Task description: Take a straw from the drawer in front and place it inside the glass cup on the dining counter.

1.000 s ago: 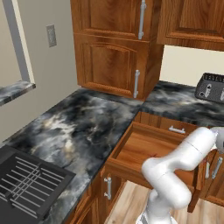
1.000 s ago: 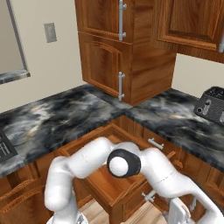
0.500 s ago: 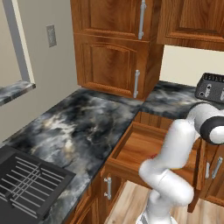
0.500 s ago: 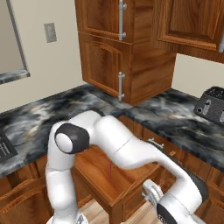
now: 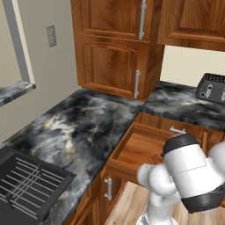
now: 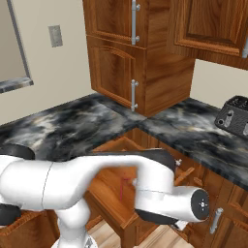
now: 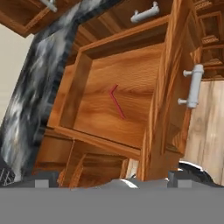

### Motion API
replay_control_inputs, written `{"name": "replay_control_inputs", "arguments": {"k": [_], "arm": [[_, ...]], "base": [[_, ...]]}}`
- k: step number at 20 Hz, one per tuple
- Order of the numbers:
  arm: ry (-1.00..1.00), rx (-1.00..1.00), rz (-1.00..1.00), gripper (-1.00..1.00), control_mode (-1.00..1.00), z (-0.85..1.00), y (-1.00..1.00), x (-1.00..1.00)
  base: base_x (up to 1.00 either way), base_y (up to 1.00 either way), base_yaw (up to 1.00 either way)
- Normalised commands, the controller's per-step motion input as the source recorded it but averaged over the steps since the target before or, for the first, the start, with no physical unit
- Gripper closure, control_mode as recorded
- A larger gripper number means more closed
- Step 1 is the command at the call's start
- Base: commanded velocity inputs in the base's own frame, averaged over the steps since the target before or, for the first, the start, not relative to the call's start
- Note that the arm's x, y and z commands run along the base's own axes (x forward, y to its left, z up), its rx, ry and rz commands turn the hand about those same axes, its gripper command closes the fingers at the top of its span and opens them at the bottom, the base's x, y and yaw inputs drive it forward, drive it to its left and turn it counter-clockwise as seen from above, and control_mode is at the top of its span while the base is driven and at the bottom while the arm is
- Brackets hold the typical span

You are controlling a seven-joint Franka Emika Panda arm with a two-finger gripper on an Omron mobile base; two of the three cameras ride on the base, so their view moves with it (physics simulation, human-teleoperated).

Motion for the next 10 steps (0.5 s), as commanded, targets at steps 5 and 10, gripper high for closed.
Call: {"name": "replay_control_inputs", "arguments": {"k": [5, 10], "arm": [[0.57, -0.20, 0.01, -1.00, -1.00, 0.91, 0.97, 0.43], [0.66, -0.09, 0.06, -1.00, -1.00, 0.02, 0.77, 0.81]], "base": [[0.00, 0.00, 0.00], [0.00, 0.00, 0.00]]}}
